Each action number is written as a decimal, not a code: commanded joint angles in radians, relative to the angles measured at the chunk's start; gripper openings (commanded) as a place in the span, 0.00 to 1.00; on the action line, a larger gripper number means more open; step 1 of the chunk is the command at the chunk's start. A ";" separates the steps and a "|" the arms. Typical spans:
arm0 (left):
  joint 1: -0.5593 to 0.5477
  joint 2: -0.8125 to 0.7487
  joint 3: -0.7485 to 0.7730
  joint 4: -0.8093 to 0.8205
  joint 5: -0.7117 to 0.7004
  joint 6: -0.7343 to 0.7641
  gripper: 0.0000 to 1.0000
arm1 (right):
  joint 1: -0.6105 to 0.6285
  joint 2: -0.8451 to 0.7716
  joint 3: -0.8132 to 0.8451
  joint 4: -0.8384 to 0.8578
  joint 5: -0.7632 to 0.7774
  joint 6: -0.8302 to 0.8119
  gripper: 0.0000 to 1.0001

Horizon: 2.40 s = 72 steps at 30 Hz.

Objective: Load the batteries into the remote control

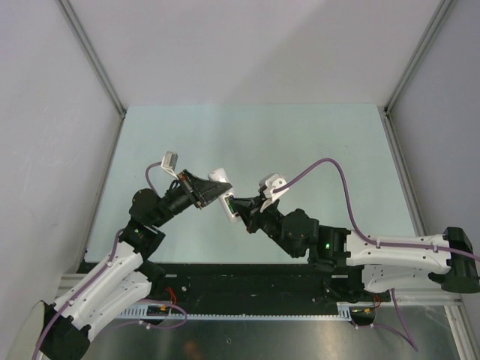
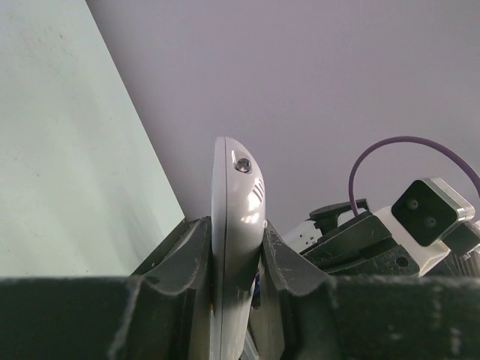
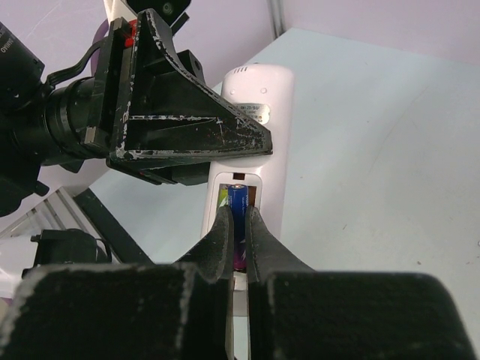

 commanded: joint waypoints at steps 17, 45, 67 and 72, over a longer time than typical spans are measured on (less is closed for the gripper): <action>-0.011 -0.087 0.120 0.334 0.063 -0.067 0.00 | -0.007 0.144 -0.031 -0.441 -0.085 0.141 0.00; -0.010 -0.153 0.097 0.334 -0.009 0.009 0.00 | -0.069 0.153 -0.031 -0.507 -0.133 0.267 0.00; -0.013 -0.161 0.103 0.328 -0.024 0.008 0.00 | -0.079 0.172 -0.030 -0.462 -0.087 0.244 0.00; -0.010 -0.152 0.073 0.224 -0.048 0.008 0.00 | -0.013 0.029 -0.030 -0.356 0.004 0.143 0.00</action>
